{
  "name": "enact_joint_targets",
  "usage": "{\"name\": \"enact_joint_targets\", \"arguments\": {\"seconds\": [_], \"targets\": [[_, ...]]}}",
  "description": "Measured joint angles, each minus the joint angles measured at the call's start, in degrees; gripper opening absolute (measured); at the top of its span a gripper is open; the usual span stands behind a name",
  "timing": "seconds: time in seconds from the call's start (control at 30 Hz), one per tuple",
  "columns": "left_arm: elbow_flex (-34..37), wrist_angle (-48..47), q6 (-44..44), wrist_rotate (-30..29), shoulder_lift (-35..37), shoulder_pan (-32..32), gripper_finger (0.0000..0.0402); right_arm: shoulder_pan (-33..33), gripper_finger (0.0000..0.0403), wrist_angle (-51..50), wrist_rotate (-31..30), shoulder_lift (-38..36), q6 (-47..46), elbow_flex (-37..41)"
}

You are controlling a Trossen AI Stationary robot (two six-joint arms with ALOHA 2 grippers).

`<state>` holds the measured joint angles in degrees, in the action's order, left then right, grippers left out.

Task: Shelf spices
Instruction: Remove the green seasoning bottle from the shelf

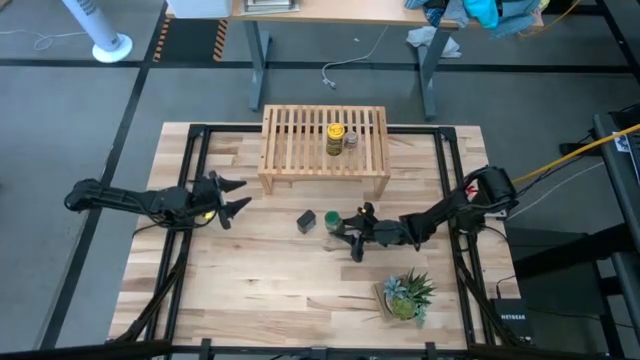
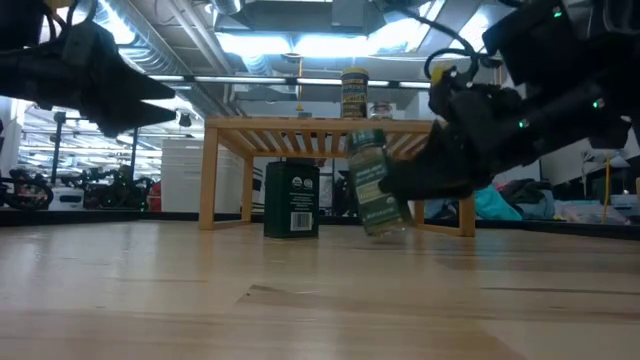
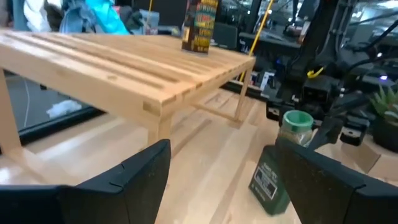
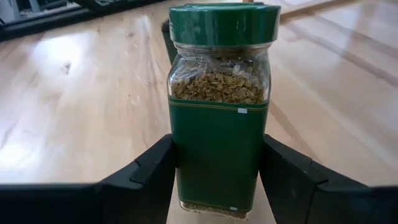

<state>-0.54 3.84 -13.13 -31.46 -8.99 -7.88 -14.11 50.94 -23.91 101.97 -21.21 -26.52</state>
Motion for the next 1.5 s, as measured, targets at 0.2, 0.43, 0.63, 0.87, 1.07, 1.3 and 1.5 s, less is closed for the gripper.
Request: {"name": "enact_joint_targets", "arguments": {"seconds": [0.2, 0.43, 0.63, 0.87, 1.07, 1.3, 1.5], "targets": [[0.0, 0.0, -2.8, 0.0, -4.6, 0.0, 0.0279, 0.0, 0.0214, 1.1, -1.7, 2.2, 0.2, -0.1], [0.0, 0.0, -5.1, 0.0, -8.7, 0.0, 0.0279, -0.1, 0.0213, 1.0, -2.1, 2.9, 0.2, -0.2], [0.0, 0.0, -6.6, 0.0, -10.6, 0.0, 0.0279, -0.1, 0.0243, -0.9, -1.7, 3.1, 0.0, -0.1], [0.0, 0.0, -6.6, -0.1, -10.9, 0.0, 0.0279, -0.1, 0.0259, -2.4, -0.5, 3.3, 0.0, 0.1], [0.0, 0.0, -12.6, -0.1, -10.9, 0.0, 0.0279, -0.1, 0.026, -2.2, -0.5, 3.2, 0.0, 0.0], [0.0, -0.1, -16.1, 3.6, -11.5, 0.0, 0.0279, -0.1, 0.0256, -1.9, -1.0, 3.2, 0.6, 0.0], [0.0, -0.2, -19.5, 5.1, -16.9, 0.0, 0.0279, -0.1, 0.0253, -1.9, -3.0, 3.2, 0.7, 0.0]]}}
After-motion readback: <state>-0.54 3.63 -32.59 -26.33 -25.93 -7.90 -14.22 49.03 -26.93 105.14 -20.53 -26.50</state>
